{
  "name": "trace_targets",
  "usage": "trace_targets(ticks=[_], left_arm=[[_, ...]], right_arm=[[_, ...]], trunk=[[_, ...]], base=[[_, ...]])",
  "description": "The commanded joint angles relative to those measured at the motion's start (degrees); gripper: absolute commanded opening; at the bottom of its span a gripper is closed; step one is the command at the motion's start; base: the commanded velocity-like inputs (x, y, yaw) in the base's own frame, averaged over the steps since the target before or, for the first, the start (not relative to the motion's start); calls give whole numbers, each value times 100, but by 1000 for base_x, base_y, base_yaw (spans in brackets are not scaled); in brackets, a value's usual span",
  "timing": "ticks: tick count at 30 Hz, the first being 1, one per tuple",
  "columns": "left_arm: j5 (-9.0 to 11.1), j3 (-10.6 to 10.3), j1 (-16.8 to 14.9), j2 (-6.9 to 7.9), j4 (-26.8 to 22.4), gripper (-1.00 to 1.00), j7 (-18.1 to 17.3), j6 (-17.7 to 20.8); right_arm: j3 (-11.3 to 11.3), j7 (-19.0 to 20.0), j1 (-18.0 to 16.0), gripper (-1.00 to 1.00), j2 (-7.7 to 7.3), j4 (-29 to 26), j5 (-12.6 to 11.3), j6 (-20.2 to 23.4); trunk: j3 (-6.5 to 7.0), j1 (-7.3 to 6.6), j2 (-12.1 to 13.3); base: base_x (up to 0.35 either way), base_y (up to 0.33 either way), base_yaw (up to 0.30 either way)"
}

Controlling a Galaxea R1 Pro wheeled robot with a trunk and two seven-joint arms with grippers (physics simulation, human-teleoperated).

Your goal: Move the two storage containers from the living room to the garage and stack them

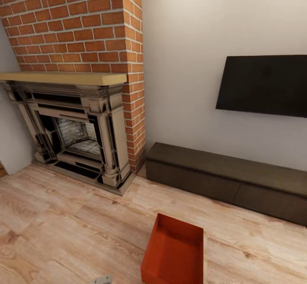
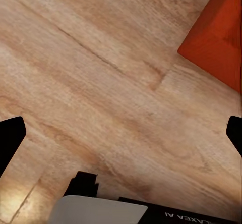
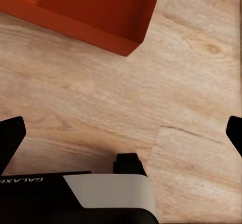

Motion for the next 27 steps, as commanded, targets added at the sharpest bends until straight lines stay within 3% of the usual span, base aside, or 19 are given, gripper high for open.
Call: trace_targets(ticks=[1,19,27], left_arm=[[30,13,-3,-1,3,100,9,-21],[30,13,-3,-5,3,100,9,-21],[30,13,-3,1,6,100,9,-26]], right_arm=[[49,-8,-7,100,5,14,-57,-24],[44,-9,-7,100,-2,14,-57,-24],[51,-17,-7,100,2,14,-57,-38]], trunk=[[-9,0,-4],[-57,0,-4],[-62,0,-4]], base=[[0,0,-237],[0,0,-228],[67,15,-43]])
